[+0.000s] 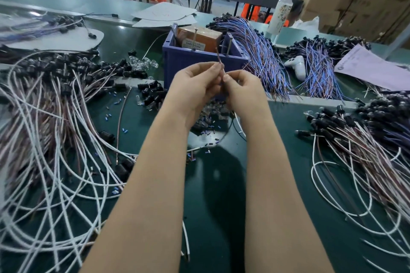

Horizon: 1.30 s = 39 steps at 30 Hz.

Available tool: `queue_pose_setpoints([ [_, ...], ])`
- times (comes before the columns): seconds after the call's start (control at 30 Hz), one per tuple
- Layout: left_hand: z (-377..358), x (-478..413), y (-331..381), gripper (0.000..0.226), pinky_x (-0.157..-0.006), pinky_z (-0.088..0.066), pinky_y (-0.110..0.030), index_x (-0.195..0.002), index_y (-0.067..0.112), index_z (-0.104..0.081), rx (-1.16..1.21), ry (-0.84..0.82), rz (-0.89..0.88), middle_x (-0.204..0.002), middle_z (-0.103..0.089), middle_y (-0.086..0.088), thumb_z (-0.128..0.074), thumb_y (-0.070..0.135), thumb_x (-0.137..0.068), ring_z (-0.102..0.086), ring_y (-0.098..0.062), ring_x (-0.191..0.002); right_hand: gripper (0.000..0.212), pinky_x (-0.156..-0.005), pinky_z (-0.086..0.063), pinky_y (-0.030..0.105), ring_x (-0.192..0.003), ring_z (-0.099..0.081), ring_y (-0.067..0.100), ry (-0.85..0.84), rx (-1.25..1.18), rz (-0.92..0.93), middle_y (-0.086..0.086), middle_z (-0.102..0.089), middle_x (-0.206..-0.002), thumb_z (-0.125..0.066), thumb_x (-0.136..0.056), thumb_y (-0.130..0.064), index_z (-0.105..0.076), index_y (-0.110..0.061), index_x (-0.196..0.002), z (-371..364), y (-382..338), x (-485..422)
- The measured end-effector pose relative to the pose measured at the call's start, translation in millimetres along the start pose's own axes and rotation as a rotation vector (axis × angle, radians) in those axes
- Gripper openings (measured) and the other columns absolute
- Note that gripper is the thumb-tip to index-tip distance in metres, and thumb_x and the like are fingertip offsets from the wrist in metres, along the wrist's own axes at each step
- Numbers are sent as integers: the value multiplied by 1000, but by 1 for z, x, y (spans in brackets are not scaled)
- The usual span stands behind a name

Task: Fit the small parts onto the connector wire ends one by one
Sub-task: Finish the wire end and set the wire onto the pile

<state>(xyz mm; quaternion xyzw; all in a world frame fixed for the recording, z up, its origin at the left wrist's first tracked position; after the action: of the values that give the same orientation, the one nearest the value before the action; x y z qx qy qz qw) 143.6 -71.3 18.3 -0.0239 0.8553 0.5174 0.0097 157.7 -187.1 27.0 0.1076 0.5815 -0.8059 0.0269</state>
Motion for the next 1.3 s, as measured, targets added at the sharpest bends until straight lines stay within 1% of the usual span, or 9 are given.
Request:
queue_pose_setpoints([
  [0.07,10,-3,-1,13,-63,-54,-22,-82,11,-60,-109,99,-46,-62,-53,3,-56,7,-94,-52,-3,-56,21,-61,-43,28,-64,-55,15,10,-5,-40,5,-64,-76,-51,-95,-12,-56,-20,-77,-3,5,0],
  [0.2,42,-8,-6,13,-78,-50,-28,-91,15,-50,-286,311,-17,-78,-63,3,-41,16,-101,-60,-7,-70,14,-56,-47,19,-51,-53,4,148,-185,-122,0,-64,-74,-46,-96,-4,-57,-10,-99,4,15,2],
  [0.37,58,-8,4,21,-44,-39,-6,-78,19,-53,-363,415,-92,-65,-64,7,-47,15,-98,-57,7,-46,26,-66,-57,26,-59,-62,12,264,-147,-17,8,-63,-81,-40,-94,5,-50,-16,-106,14,5,5],
  [0.5,54,-10,10,19,-45,-39,-5,-77,17,-55,-368,407,-151,-63,-65,6,-51,13,-95,-57,7,-46,24,-69,-58,29,-61,-63,14,272,-120,-3,10,-62,-81,-38,-94,5,-53,-13,-100,21,-1,1],
  [0.6,52,-5,25,15,-48,-40,-8,-79,15,-56,-361,420,-246,-61,-64,6,-51,13,-94,-55,5,-46,24,-59,-56,24,-56,-61,11,285,-367,-71,10,-62,-78,-40,-94,6,-55,-12,-93,38,-2,-5],
  [0.73,58,-1,54,14,-46,-38,-10,-81,14,-56,-263,470,-365,-57,-62,8,-52,11,-94,-53,3,-44,19,-54,-54,19,-54,-62,10,149,-813,-175,6,-68,-75,-45,-94,3,-60,-10,-94,36,3,-6],
  [0.93,57,-12,24,20,-50,-38,-16,-76,18,-54,-379,368,-151,-62,-65,6,-51,13,-96,-53,4,-43,26,-48,-44,14,-44,-50,3,150,-555,-166,5,-67,-88,-48,-95,1,-47,-10,-119,12,20,-4],
  [1.13,60,-17,24,20,-50,-38,-18,-75,19,-54,-484,388,-176,-62,-64,7,-51,14,-95,-52,5,-41,13,-44,-43,13,-41,-53,1,280,-513,-103,6,-63,-73,-51,-95,-1,-53,-13,-90,21,26,-8],
  [1.3,67,-15,28,22,-46,-40,-14,-73,19,-54,-616,445,-195,-61,-63,5,-50,13,-93,-50,4,-36,21,-42,-41,14,-39,-46,1,280,-462,-187,4,-63,-83,-47,-91,3,-56,-14,-97,23,34,-8],
])
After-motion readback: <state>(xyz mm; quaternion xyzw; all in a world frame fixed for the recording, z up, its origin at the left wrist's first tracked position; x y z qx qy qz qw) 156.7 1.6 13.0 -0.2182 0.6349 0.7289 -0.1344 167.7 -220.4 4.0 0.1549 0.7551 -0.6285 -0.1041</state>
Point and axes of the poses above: each hand's wrist, its own x-axis away from the middle knuckle, its own z-axis out of the back of the hand, y = z × x, the point moved 10 cm from there along -x, towards the middle knuckle
